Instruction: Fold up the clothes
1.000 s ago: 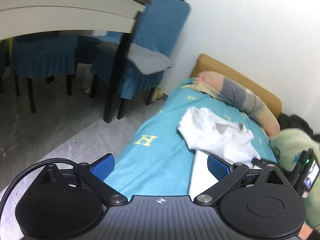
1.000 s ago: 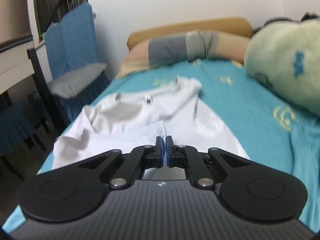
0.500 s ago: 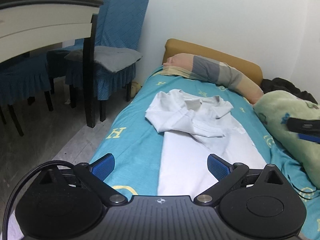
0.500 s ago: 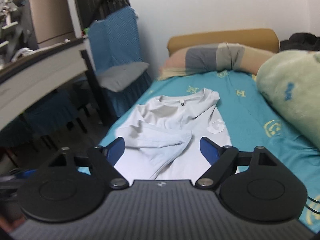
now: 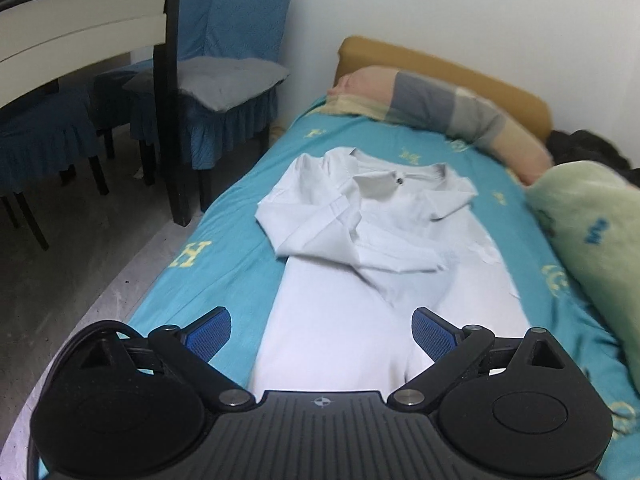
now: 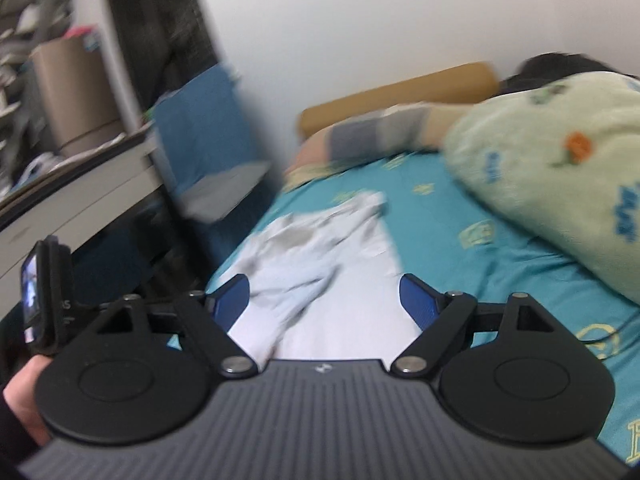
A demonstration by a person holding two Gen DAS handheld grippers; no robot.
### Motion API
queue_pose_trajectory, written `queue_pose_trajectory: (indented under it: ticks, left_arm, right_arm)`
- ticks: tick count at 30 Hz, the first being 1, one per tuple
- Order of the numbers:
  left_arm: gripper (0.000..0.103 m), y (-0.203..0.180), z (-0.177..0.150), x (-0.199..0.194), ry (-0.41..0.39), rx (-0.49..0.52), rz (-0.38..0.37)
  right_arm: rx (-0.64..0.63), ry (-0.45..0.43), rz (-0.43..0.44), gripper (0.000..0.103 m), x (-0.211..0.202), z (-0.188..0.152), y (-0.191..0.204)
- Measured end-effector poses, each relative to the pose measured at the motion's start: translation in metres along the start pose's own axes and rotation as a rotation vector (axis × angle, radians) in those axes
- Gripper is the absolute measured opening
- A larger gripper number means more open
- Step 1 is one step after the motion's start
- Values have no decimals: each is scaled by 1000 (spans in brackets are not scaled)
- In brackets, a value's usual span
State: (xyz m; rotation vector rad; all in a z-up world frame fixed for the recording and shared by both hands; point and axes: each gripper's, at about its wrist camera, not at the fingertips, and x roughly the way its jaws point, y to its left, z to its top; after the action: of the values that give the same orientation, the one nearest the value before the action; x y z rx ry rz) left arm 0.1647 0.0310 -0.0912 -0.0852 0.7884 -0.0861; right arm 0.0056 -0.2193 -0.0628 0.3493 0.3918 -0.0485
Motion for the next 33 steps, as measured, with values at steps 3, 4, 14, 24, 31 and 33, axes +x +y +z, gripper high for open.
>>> queue_pose_trajectory:
  ticks: [3,4,14,24,31,33]
  left_arm:
    - [94,-11,22,35,19,-57,39]
    - [94,-15,29,46,23,-71,49]
    - [34,-44,57,132,77,-94,259]
    - [7,-73,103,99,-37,14,215]
    - [7,-134,128,135,-19,123,174]
    - [8,-152,131,150,-7,157,169]
  right_arm:
    - [25,25,-19,84,17,-5,-20]
    - [52,33,-24,84,21,-5,-27]
    - [281,45,-57,84,46,0,-82]
    - [378,84,-55,84,59,0,-91]
    - [431,78,-89,84,56,0,-96]
    - [448,80,-103,84,57,-2,-97]
